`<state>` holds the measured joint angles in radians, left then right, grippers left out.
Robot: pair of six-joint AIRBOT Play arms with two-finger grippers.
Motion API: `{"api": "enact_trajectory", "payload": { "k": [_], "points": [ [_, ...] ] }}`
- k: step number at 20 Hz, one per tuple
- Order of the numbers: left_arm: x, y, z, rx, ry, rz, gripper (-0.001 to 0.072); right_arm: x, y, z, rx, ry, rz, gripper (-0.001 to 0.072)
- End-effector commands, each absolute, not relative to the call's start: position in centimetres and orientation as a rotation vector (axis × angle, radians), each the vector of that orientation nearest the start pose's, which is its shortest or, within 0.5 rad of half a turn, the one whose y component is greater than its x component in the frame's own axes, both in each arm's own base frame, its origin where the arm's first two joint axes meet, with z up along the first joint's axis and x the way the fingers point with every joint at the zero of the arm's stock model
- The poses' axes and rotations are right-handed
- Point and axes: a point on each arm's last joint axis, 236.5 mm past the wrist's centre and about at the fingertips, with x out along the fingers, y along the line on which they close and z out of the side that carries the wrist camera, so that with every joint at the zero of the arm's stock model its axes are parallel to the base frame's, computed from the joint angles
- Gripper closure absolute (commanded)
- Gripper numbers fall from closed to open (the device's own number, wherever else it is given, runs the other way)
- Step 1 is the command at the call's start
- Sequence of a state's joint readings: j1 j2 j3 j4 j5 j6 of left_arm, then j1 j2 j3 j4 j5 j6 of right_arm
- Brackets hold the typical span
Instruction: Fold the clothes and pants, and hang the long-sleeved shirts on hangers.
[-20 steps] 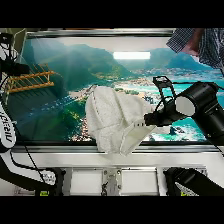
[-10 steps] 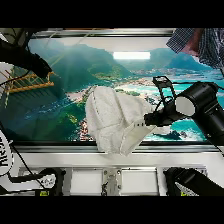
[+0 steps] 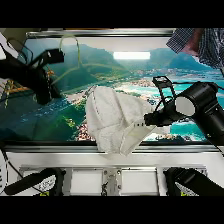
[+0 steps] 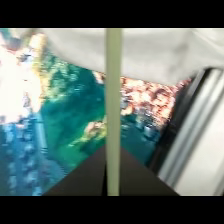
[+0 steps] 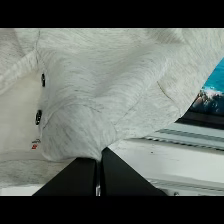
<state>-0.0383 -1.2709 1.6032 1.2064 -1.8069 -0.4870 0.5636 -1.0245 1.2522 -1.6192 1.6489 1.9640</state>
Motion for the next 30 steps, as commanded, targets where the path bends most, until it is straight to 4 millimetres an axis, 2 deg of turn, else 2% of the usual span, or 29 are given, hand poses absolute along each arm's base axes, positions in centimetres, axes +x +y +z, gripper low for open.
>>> {"api": "enact_trajectory", "payload": {
  "k": [1, 3, 6, 9, 13, 15, 20, 23, 26, 30],
  "points": [
    [25.0, -9.1, 11.3, 0.709, 1.146, -1.232, 0.0698, 23.8, 13.7, 9.8, -0.106, 1.413, 0.146, 0.0692],
    [21.7, -9.7, 10.2, 0.673, 1.157, -1.274, 0.0699, 23.8, 13.7, 9.8, -0.106, 1.413, 0.146, 0.0691],
    [17.7, -11.4, 9.6, 0.602, 1.113, -1.342, 0.0699, 23.8, 13.7, 9.8, -0.106, 1.413, 0.146, 0.0692],
    [15.7, -11.6, 8.6, 0.576, 1.110, -1.309, 0.0697, 23.8, 13.7, 9.8, -0.106, 1.413, 0.146, 0.0692],
    [13.4, -11.6, 6.2, 0.488, 1.201, -1.289, 0.0698, 23.8, 13.7, 9.8, -0.106, 1.413, 0.146, 0.0691],
    [12.9, -11.8, 5.2, 0.461, 1.222, -1.305, 0.0698, 23.8, 13.7, 9.8, -0.106, 1.413, 0.146, 0.0691],
    [12.8, -13.3, 4.8, 0.393, 1.185, -1.335, 0.0698, 23.8, 13.7, 9.8, -0.106, 1.413, 0.146, 0.0691],
    [11.9, -14.0, 4.3, 0.434, 1.211, -1.401, 0.0698, 23.8, 13.7, 9.8, -0.106, 1.413, 0.146, 0.0691],
    [11.1, -15.8, 3.1, 0.467, 1.263, -1.486, 0.0698, 23.8, 13.7, 9.8, -0.106, 1.413, 0.146, 0.0691],
    [13.6, -18.8, 0.7, 0.448, 1.255, -1.419, 0.0698, 23.8, 13.7, 9.8, -0.106, 1.413, 0.146, 0.0691]
  ]
}}
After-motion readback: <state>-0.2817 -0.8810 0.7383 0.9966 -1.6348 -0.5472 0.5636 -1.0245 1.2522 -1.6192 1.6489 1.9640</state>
